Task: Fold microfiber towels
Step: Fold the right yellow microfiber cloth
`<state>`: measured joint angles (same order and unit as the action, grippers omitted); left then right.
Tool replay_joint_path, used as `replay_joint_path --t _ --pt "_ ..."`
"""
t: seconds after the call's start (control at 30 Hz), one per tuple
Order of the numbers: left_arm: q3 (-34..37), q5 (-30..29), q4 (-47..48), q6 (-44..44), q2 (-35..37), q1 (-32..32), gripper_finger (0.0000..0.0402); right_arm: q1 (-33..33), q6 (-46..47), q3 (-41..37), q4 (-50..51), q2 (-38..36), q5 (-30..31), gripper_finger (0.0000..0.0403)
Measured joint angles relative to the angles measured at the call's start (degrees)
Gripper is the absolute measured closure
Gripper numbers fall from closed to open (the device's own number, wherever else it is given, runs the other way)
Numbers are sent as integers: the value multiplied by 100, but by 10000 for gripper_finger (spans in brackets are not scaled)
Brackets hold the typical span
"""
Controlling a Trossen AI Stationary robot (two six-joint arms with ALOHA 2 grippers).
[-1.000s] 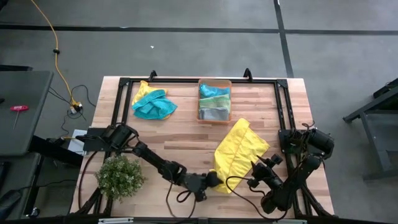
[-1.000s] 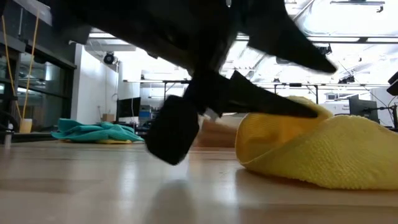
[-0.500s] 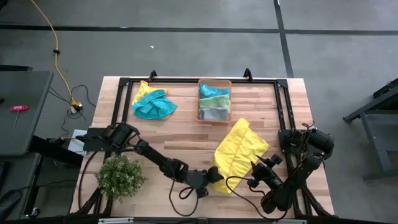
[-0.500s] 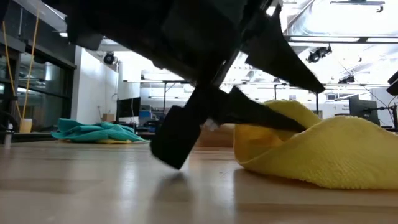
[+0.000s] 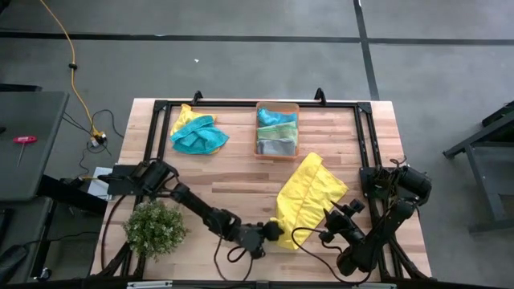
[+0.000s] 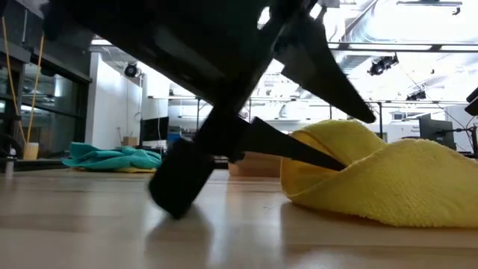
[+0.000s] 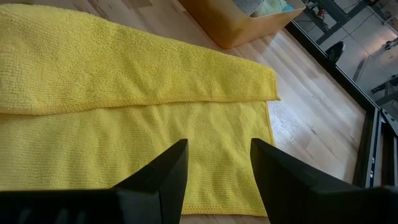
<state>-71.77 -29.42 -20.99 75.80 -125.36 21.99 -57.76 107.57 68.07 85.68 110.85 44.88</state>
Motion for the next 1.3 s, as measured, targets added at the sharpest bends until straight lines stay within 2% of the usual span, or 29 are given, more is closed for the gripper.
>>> replay_joint_path --t 0.27,0.53,0.8,1.3 --pt "0 -115 0 220 0 -191 229 0 0 0 4 0 2 236" --pt "2 447 -379 353 0 -32 229 0 0 0 1 0 57 236" --pt "4 548 -765 350 -4 -57 229 0 0 0 -1 0 142 236" --pt "4 1146 -1012 549 -4 -220 229 0 0 0 -12 0 153 236"
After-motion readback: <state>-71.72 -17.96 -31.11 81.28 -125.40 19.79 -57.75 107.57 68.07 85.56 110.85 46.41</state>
